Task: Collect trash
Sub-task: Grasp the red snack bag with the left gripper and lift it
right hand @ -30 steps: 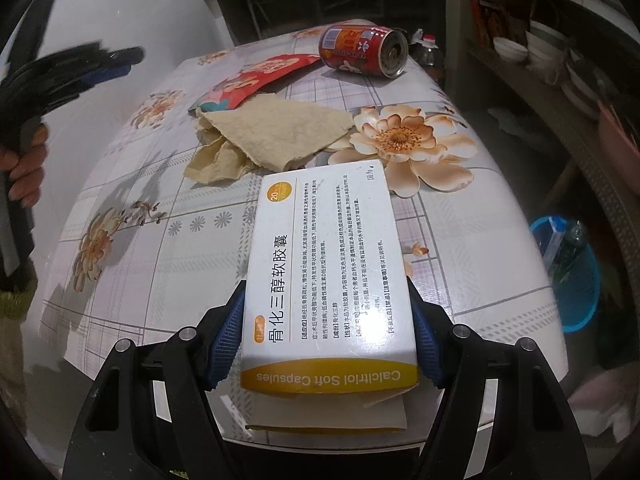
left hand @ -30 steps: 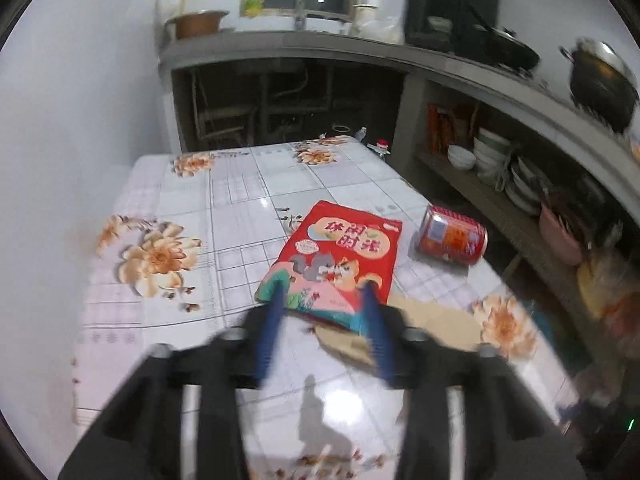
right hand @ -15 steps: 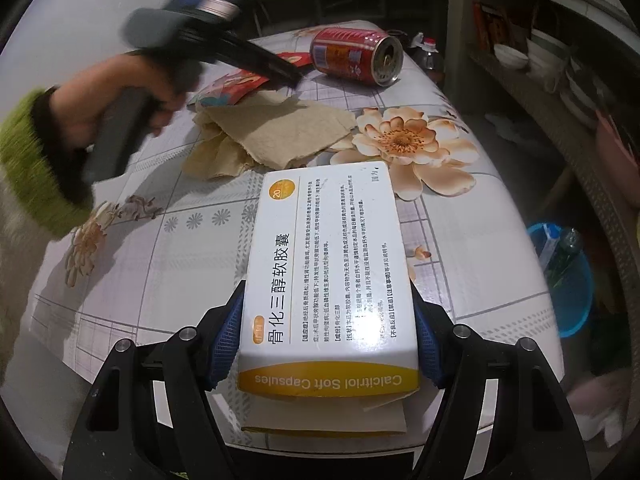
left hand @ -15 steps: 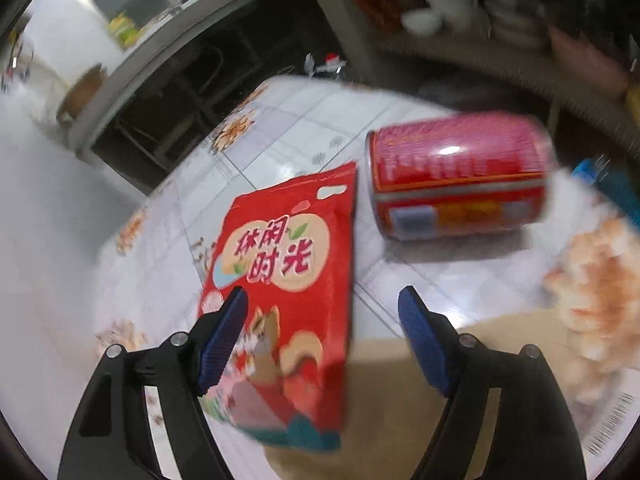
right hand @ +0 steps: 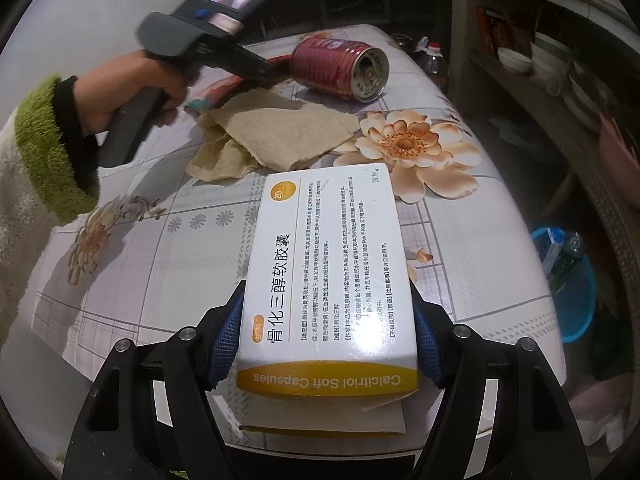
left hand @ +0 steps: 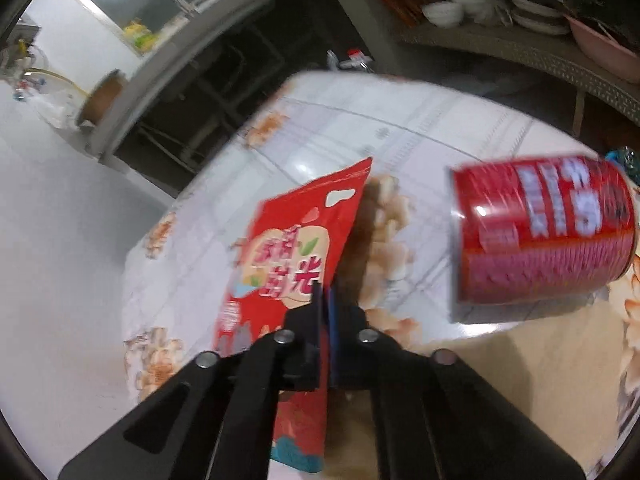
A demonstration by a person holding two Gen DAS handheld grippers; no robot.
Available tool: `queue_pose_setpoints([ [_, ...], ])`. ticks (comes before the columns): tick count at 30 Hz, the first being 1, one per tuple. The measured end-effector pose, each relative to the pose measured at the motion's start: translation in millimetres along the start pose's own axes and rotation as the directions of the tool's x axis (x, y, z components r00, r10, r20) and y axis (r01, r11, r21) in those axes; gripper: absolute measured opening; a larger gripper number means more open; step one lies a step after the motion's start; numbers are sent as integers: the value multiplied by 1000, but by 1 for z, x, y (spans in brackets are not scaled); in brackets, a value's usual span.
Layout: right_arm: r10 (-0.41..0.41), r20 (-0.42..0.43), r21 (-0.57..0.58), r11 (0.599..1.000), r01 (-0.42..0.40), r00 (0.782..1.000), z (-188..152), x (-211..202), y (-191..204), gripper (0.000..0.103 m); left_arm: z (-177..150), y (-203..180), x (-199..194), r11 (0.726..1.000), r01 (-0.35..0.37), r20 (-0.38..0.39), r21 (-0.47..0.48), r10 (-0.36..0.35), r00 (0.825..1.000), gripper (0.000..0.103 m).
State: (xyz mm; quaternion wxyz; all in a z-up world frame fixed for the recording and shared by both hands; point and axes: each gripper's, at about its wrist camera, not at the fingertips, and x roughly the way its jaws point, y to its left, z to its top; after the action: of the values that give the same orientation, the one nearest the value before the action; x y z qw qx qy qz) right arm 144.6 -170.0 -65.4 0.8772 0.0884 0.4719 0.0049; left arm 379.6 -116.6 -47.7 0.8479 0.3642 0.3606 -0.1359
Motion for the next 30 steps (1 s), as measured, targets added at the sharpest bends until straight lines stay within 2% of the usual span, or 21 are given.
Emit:
queue_pose_setpoints([
  [5, 48, 6, 36, 998, -49, 999, 2, -1, -8, 68, -23, 51, -66, 995, -72, 122, -71, 80, 989, 0],
  [8, 59, 9, 39, 997, -59, 998, 4, 0, -11, 68, -43, 78, -115, 988, -54, 184, -144, 81, 980, 0],
  [10, 58, 10, 37, 998, -58, 998, 4, 1, -10, 68, -59, 95, -149, 975, 40, 214, -217, 7, 977, 0],
  [11, 56, 11, 36, 998, -57, 998, 4, 2, -10, 68, -72, 107, -171, 953, 132, 238, -273, -66, 969, 0],
  [14, 52, 16, 35, 998, -53, 999, 4, 3, -8, 68, -101, 120, -205, 891, 287, 281, -351, -192, 940, 0],
  [15, 52, 17, 35, 998, -53, 998, 3, 3, -7, 68, -112, 122, -214, 861, 343, 291, -376, -242, 926, 0],
  [17, 54, 22, 39, 998, -55, 998, 2, 3, -7, 68, -132, 121, -220, 803, 415, 288, -428, -314, 905, 0],
  [18, 58, 23, 42, 997, -59, 998, 1, 2, -8, 68, -141, 117, -221, 780, 431, 280, -454, -334, 900, 0],
  [20, 69, 23, 45, 996, -70, 997, 2, 2, -9, 68, -162, 100, -221, 764, 428, 254, -483, -346, 903, 0],
  [23, 78, 21, 41, 996, -79, 997, 2, 0, -10, 68, -185, 73, -216, 723, 456, 227, -519, -398, 889, 0],
  [25, 84, 20, 35, 996, -85, 996, 2, -1, -11, 68, -192, 62, -217, 716, 458, 225, -527, -402, 888, 0],
  [28, 96, 21, 35, 995, -97, 995, 2, -1, -14, 68, -192, 39, -215, 730, 458, 213, -508, -409, 887, 1],
  [30, 108, 25, 45, 993, -110, 994, 2, -1, -16, 68, -193, 25, -212, 728, 468, 205, -501, -425, 881, 2],
])
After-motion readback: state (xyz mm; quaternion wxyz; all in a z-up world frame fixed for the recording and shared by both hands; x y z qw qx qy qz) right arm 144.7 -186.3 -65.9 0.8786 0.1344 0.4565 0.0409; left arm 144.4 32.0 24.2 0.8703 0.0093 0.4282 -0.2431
